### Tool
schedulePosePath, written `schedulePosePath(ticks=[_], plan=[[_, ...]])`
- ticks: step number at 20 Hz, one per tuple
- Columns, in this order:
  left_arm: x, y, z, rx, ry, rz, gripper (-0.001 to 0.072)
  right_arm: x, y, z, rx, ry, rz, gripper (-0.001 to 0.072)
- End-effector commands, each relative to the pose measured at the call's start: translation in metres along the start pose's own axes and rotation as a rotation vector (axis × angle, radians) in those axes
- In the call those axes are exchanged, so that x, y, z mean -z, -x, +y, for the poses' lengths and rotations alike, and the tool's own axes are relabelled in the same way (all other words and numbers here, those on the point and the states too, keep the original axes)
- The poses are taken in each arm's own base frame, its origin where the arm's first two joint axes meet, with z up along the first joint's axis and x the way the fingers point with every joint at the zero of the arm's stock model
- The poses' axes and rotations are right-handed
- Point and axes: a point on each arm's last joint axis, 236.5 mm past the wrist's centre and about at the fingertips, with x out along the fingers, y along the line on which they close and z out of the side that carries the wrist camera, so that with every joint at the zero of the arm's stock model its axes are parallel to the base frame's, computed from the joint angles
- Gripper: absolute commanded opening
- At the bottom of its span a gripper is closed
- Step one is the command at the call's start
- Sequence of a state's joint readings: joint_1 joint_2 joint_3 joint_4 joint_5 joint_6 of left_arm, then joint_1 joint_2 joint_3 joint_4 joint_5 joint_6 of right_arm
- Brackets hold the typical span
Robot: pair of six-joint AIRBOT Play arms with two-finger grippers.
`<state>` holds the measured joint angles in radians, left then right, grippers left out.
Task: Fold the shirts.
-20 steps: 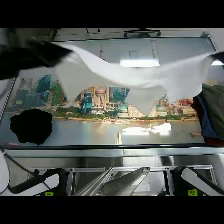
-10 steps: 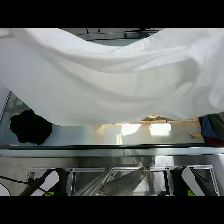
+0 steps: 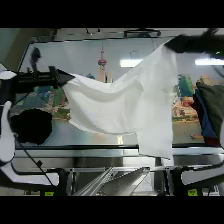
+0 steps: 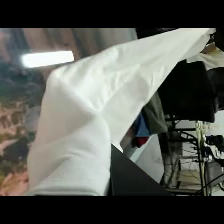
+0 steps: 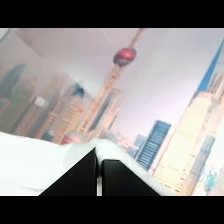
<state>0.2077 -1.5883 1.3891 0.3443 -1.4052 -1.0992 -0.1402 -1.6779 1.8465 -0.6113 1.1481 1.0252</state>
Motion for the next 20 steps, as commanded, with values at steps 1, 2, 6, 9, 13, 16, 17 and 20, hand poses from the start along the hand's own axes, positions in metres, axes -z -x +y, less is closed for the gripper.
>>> schedulePosePath(ticks=[1, 2, 6, 9, 13, 16, 17, 20], plan=[[-0.001, -0.036, 0.100, -0.049, 0.076, 0.058, 0.0036, 0.068, -0.087, -0.096, 0.103, -0.184, 0.096, 0.0018], [-0.014, -0.034, 0.113, -0.052, 0.076, 0.042, 0.0040, 0.070, -0.091, -0.111, 0.116, -0.212, 0.077, 0.0035], [-0.066, 0.000, 0.118, -0.041, 0.043, -0.026, 0.0336, 0.049, -0.063, -0.127, 0.129, -0.251, 0.007, 0.0445], [-0.071, 0.040, 0.102, -0.033, 0.095, 0.001, 0.0336, 0.052, -0.006, -0.122, 0.088, -0.273, 0.072, 0.0439], [-0.014, 0.076, 0.127, -0.265, 0.200, 0.194, 0.0336, 0.101, 0.065, -0.122, -0.010, -0.394, 0.251, 0.0433], [0.043, 0.088, 0.144, -0.413, 0.275, 0.270, 0.0336, 0.155, 0.088, -0.132, -0.063, -0.577, 0.346, 0.0430], [0.064, 0.090, 0.151, -0.454, 0.303, 0.283, 0.0336, 0.174, 0.090, -0.136, -0.072, -0.639, 0.364, 0.0425], [0.125, 0.096, 0.171, -0.566, 0.361, 0.335, 0.0336, 0.222, 0.086, -0.133, -0.123, -0.732, 0.414, 0.0363]])
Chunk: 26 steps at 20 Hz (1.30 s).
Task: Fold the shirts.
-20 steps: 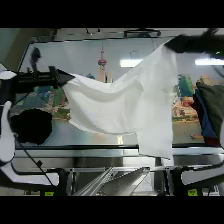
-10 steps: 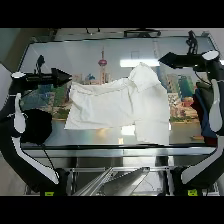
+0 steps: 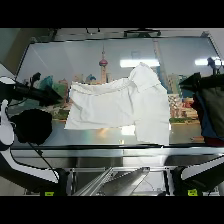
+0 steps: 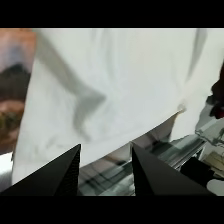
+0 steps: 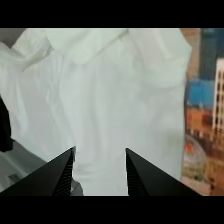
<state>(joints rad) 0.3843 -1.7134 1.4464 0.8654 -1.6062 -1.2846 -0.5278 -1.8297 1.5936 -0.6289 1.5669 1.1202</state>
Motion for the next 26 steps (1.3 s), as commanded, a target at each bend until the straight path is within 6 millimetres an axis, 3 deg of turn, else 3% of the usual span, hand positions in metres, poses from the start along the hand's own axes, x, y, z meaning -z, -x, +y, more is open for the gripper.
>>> schedulePosePath(ticks=[1, 4, 7, 12, 14, 18, 19, 20, 21, 23, 24, 25, 26], plan=[[0.061, -0.021, 0.050, -0.174, 0.077, 0.070, 0.0336, 0.049, -0.013, -0.022, -0.075, -0.100, 0.106, 0.0364], [0.080, -0.041, 0.070, -0.215, 0.091, 0.054, 0.0336, 0.060, -0.020, -0.025, -0.090, -0.110, 0.125, 0.0364], [0.071, -0.051, 0.087, -0.249, 0.077, -0.015, 0.0336, 0.058, -0.017, -0.021, -0.091, -0.085, 0.114, 0.0364], [0.068, -0.080, 0.094, -0.259, 0.043, 0.034, 0.0337, 0.044, -0.007, 0.008, -0.151, 0.000, 0.042, 0.0364], [0.061, -0.087, 0.086, -0.245, 0.014, 0.045, 0.0339, 0.041, -0.006, 0.013, -0.164, 0.024, 0.029, 0.0366], [0.047, -0.101, 0.031, -0.131, -0.141, 0.058, 0.0336, 0.019, -0.002, 0.034, -0.264, 0.019, -0.064, 0.0366], [0.049, -0.103, 0.025, -0.136, -0.168, 0.079, 0.0261, 0.008, -0.001, 0.037, -0.287, -0.001, -0.111, 0.0367], [0.053, -0.104, 0.020, -0.137, -0.190, 0.103, 0.0074, -0.004, 0.002, 0.042, -0.326, -0.039, -0.153, 0.0365], [0.055, -0.105, 0.016, -0.131, -0.207, 0.117, 0.0028, -0.007, 0.003, 0.046, -0.355, -0.043, -0.164, 0.0363], [0.058, -0.105, 0.015, -0.129, -0.206, 0.127, 0.0029, 0.000, 0.001, 0.041, -0.330, -0.011, -0.140, 0.0195], [0.058, -0.104, 0.016, -0.126, -0.201, 0.128, 0.0029, 0.004, 0.003, 0.032, -0.295, -0.010, -0.131, 0.0225], [0.060, -0.101, 0.017, -0.119, -0.192, 0.135, 0.0028, 0.009, 0.006, 0.022, -0.255, -0.012, -0.118, 0.0308], [0.063, -0.097, 0.019, -0.109, -0.178, 0.145, 0.0028, 0.017, 0.008, 0.010, -0.206, -0.011, -0.093, 0.0307]])
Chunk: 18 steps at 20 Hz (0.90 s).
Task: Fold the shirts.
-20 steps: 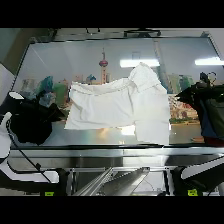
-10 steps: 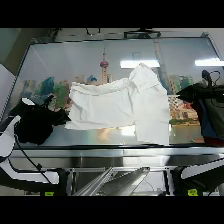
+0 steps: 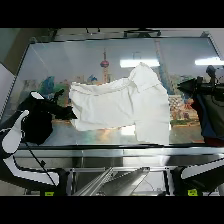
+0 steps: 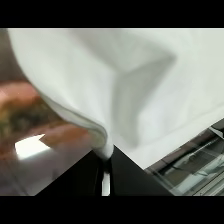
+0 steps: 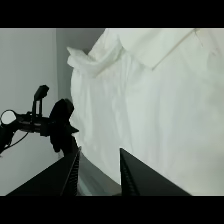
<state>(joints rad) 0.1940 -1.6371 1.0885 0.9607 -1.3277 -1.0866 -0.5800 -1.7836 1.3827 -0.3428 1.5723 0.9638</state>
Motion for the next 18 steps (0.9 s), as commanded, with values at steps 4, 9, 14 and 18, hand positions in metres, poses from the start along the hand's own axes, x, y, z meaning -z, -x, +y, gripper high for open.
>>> schedulePosePath(ticks=[4, 9, 14, 18], plan=[[0.018, 0.018, 0.006, 0.071, 0.056, 0.040, 0.0028, 0.051, 0.030, -0.056, 0.288, -0.012, 0.133, 0.0306], [0.016, 0.019, 0.009, 0.072, 0.063, 0.031, 0.0028, 0.064, 0.021, -0.102, 0.455, -0.022, 0.128, 0.0483], [0.016, 0.020, 0.009, 0.071, 0.063, 0.031, 0.0027, 0.082, -0.025, -0.124, 0.445, -0.075, 0.230, 0.0482], [0.017, 0.020, 0.009, 0.071, 0.062, 0.034, 0.0027, 0.105, -0.053, -0.127, 0.426, -0.082, 0.335, 0.0423]])
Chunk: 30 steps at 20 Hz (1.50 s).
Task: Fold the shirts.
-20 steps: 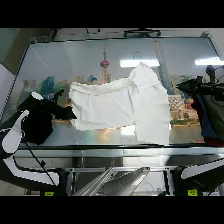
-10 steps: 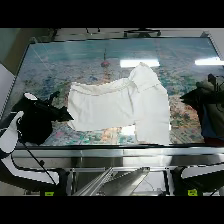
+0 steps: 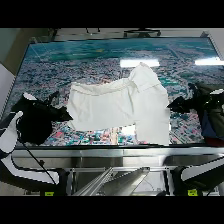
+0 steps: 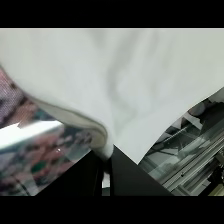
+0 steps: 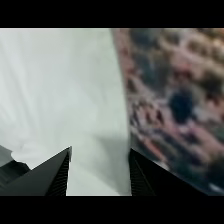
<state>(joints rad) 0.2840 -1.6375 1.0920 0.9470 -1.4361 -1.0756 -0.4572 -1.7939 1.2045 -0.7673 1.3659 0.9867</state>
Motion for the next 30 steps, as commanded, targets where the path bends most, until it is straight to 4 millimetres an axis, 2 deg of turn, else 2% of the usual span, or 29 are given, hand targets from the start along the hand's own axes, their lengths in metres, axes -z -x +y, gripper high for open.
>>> schedulePosePath(ticks=[1, 4, 6, 8, 9, 10, 11, 12, 13, 15, 16, 18, 20, 21, 22, 23, 24, 26, 28, 30], plan=[[0.000, 0.000, 0.001, -0.001, 0.002, 0.002, 0.0027, 0.012, -0.024, 0.001, 0.014, 0.015, 0.079, 0.0423], [0.000, 0.000, 0.001, -0.001, -0.001, 0.001, 0.0027, 0.018, -0.023, 0.004, -0.003, 0.032, 0.104, 0.0417], [0.000, 0.000, 0.000, 0.001, -0.001, 0.002, 0.0028, 0.023, -0.022, 0.008, -0.018, 0.038, 0.124, 0.0307], [0.000, 0.000, -0.003, 0.015, 0.001, 0.002, 0.0033, 0.028, -0.020, 0.015, -0.046, 0.057, 0.146, 0.0073], [0.001, 0.001, -0.011, 0.048, -0.003, 0.004, 0.0034, 0.029, -0.017, 0.023, -0.064, 0.071, 0.145, 0.0018], [0.002, 0.004, -0.026, 0.104, -0.026, 0.001, 0.0033, 0.027, -0.010, 0.036, -0.084, 0.097, 0.125, 0.0018], [0.002, 0.011, -0.041, 0.160, -0.051, -0.014, 0.0033, 0.019, 0.002, 0.055, -0.107, 0.144, 0.074, 0.0017], [0.003, 0.020, -0.063, 0.227, -0.096, -0.031, 0.0033, 0.009, 0.021, 0.085, -0.140, 0.209, -0.007, 0.0017], [0.005, 0.035, -0.091, 0.302, -0.158, -0.064, 0.0026, 0.002, 0.044, 0.118, -0.178, 0.274, -0.099, 0.0017], [0.015, 0.075, -0.154, 0.446, -0.338, -0.163, 0.0026, 0.000, 0.113, 0.203, -0.257, 0.469, -0.337, 0.0017], [0.022, 0.100, -0.188, 0.521, -0.439, -0.229, 0.0028, 0.006, 0.154, 0.245, -0.264, 0.579, -0.485, 0.0017], [0.055, 0.170, -0.267, 0.699, -0.721, -0.391, 0.0028, 0.023, 0.237, 0.307, -0.153, 0.741, -0.808, 0.0017], [0.098, 0.250, -0.332, 0.857, -0.964, -0.595, 0.0029, 0.059, 0.313, 0.364, -0.029, 0.877, -1.134, 0.0017], [0.126, 0.292, -0.359, 0.913, -1.087, -0.710, 0.0030, 0.087, 0.349, 0.395, 0.036, 0.954, -1.304, 0.0017], [0.156, 0.329, -0.378, 0.943, -1.202, -0.813, 0.0030, 0.115, 0.377, 0.419, 0.084, 0.998, -1.452, 0.0017], [0.182, 0.354, -0.391, 0.948, -1.284, -0.890, 0.0030, 0.148, 0.402, 0.444, 0.144, 1.056, -1.596, 0.0017], [0.204, 0.372, -0.399, 0.918, -1.334, -0.957, 0.0030, 0.173, 0.416, 0.461, 0.186, 1.102, -1.689, 0.0017], [0.217, 0.388, -0.403, 0.771, -1.338, -1.062, 0.0032, 0.210, 0.425, 0.485, 0.241, 1.191, -1.780, 0.0016], [0.216, 0.398, -0.396, 0.685, -1.269, -1.128, 0.0032, 0.216, 0.423, 0.490, 0.238, 1.212, -1.778, 0.0017], [0.199, 0.403, -0.377, 0.645, -1.184, -1.164, 0.0032, 0.199, 0.412, 0.482, 0.208, 1.201, -1.694, 0.0017]])
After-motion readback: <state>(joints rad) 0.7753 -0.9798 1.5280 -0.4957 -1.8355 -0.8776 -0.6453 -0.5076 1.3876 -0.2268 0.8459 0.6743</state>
